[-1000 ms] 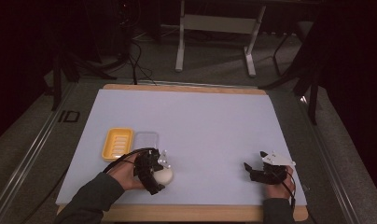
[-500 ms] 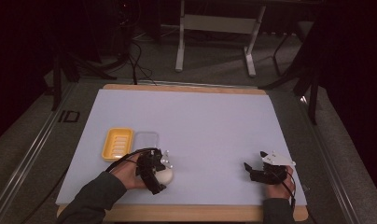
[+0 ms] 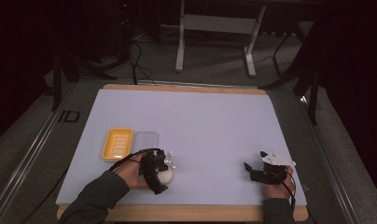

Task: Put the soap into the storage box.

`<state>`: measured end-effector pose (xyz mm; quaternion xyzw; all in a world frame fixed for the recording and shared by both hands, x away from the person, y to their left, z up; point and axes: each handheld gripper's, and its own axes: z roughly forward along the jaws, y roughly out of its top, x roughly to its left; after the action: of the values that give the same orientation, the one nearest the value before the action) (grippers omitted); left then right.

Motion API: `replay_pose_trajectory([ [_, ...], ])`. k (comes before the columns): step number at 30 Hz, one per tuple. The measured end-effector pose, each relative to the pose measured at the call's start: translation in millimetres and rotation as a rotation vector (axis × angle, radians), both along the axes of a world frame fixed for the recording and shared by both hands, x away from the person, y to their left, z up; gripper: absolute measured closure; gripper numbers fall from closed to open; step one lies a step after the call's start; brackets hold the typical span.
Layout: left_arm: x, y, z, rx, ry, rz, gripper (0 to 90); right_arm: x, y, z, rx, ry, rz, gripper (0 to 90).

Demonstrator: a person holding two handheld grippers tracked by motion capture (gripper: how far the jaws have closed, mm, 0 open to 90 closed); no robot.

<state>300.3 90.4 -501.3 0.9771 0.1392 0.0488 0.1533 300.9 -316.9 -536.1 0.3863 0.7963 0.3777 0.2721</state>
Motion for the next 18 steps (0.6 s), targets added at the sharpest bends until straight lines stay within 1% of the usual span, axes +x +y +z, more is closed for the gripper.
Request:
replay_pose_trajectory([
  [6,1.0,-1.9,-2.1,0.007,0.003,-0.009,10.0,-0.1,0.0,0.0,0.0,0.001,-0.001,17.9],
  [8,1.2,-2.8,-3.2,0.011,0.002,-0.006,10.2,0.0,-0.1,0.0,0.0,0.0,0.0,17.9],
  [9,1.5,-3.2,-4.1,0.01,0.008,-0.003,10.4,0.0,0.0,0.0,0.0,-0.001,0.0,17.9],
  [11,2.1,-3.7,-5.0,0.013,0.002,-0.006,10.9,-0.1,0.0,0.0,0.0,-0.001,0.0,17.9],
  [14,2.8,-4.1,-6.0,0.013,0.003,-0.005,12.3,0.0,-0.1,0.0,0.001,0.0,0.0,17.9],
  [18,3.4,-5.4,-7.2,0.016,0.01,0.002,14.7,-0.1,0.0,0.0,0.001,0.0,0.0,17.9],
])
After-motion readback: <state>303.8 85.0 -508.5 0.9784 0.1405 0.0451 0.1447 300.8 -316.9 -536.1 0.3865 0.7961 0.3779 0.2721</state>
